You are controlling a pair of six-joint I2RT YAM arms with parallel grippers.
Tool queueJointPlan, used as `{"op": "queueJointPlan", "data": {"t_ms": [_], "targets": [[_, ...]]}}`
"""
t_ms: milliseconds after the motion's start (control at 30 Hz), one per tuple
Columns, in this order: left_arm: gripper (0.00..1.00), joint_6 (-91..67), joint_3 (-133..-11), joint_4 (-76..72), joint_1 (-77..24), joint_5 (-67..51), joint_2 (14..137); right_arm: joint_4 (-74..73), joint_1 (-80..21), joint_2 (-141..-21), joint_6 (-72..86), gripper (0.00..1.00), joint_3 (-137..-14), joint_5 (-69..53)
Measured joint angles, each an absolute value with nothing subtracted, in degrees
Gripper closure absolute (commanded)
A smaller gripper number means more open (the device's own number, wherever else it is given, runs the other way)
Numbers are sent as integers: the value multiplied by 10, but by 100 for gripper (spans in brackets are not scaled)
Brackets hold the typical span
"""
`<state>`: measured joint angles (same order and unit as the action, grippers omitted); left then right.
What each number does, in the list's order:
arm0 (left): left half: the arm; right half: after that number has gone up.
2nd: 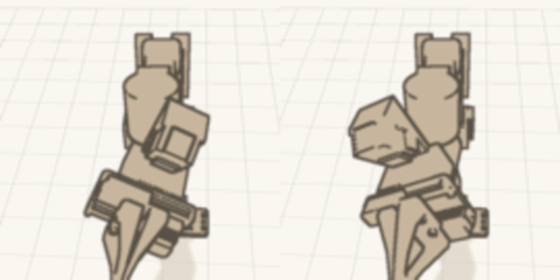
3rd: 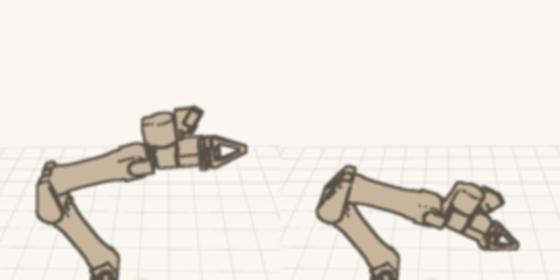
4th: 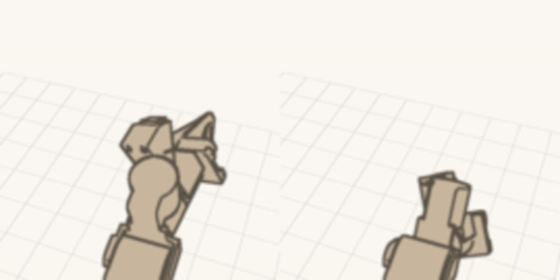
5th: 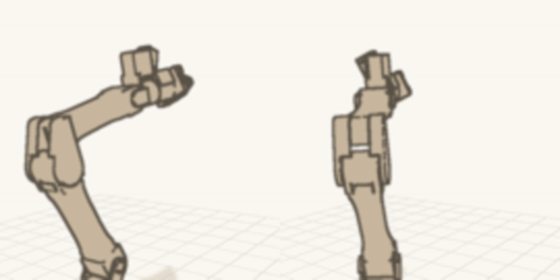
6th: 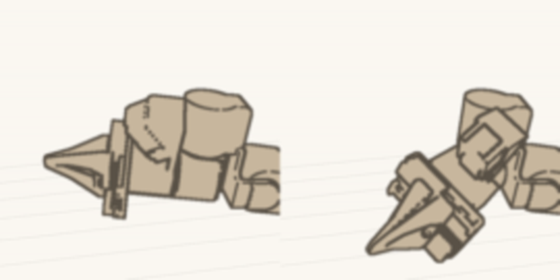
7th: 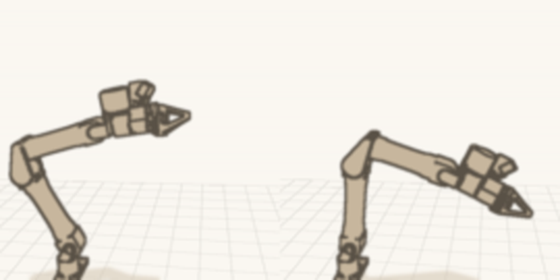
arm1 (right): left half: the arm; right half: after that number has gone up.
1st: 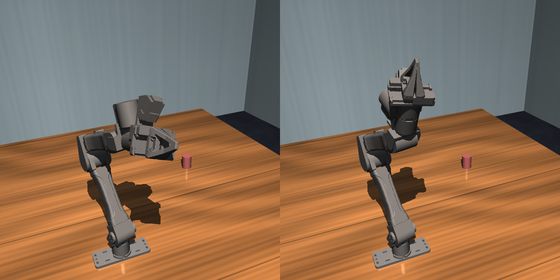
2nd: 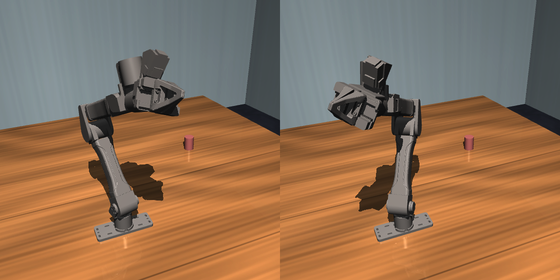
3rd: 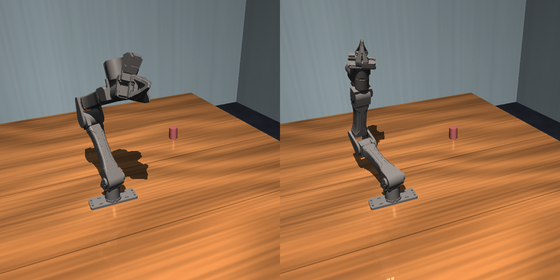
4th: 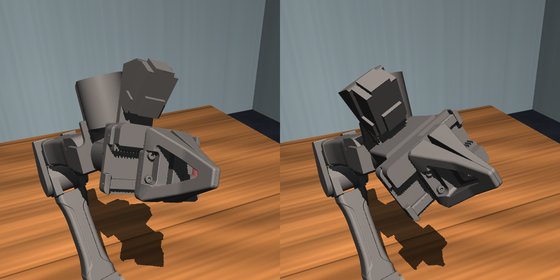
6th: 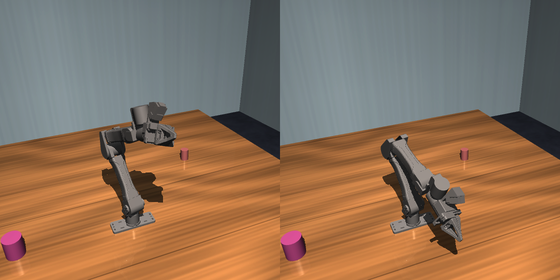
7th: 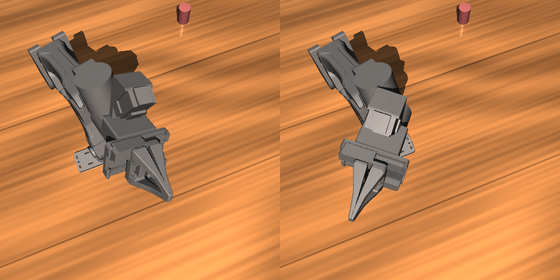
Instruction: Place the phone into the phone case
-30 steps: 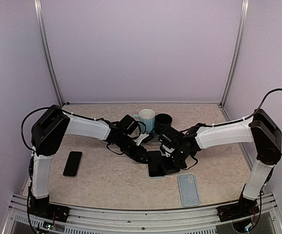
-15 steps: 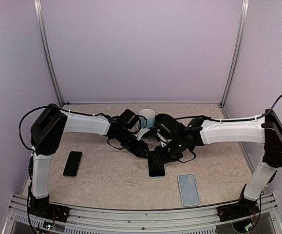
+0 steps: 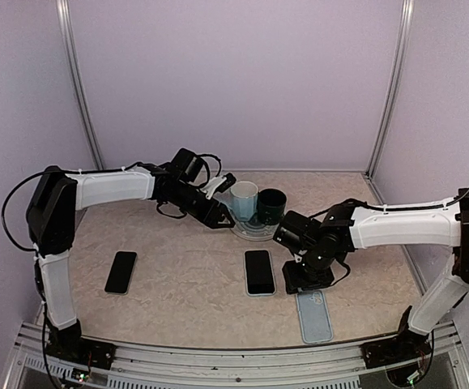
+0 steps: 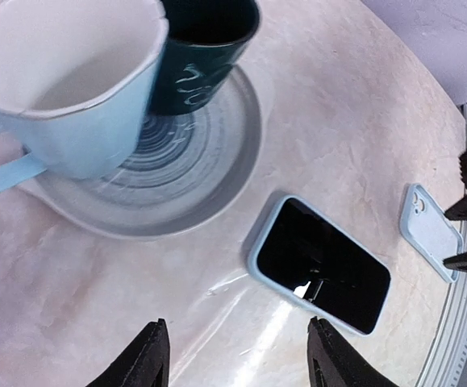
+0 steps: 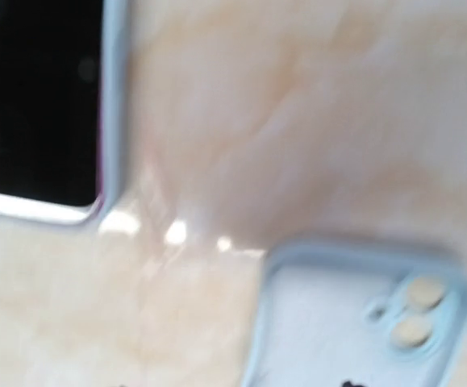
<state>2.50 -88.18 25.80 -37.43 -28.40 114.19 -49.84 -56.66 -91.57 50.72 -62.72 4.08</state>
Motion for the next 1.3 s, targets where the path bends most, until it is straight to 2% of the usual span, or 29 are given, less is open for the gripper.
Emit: {"op": "queueJointPlan", "data": {"t_ms": [100, 233, 467, 667, 933, 1167, 1300], "targets": [[39, 35, -866, 260, -355, -264, 1129, -513, -595, -914, 533, 46, -627, 30], [39, 41, -852, 264, -348, -247, 1120, -498, -613, -921, 532, 45, -630, 29], [39, 39, -826, 262, -348, -247, 1118, -396, -572, -1009, 472, 54, -678, 30], [39, 45, -819, 263, -344, -235, 1108, -366, -547, -1095, 432, 55, -726, 45], [39, 46, -819, 262, -316, -226, 1092, -397, -561, -1130, 423, 54, -776, 86], [39, 46, -819, 262, -304, -221, 1090, -408, -575, -1126, 425, 48, -778, 106], [39, 46, -819, 262, -303, -220, 1085, -461, -580, -1116, 422, 46, -803, 122]]}}
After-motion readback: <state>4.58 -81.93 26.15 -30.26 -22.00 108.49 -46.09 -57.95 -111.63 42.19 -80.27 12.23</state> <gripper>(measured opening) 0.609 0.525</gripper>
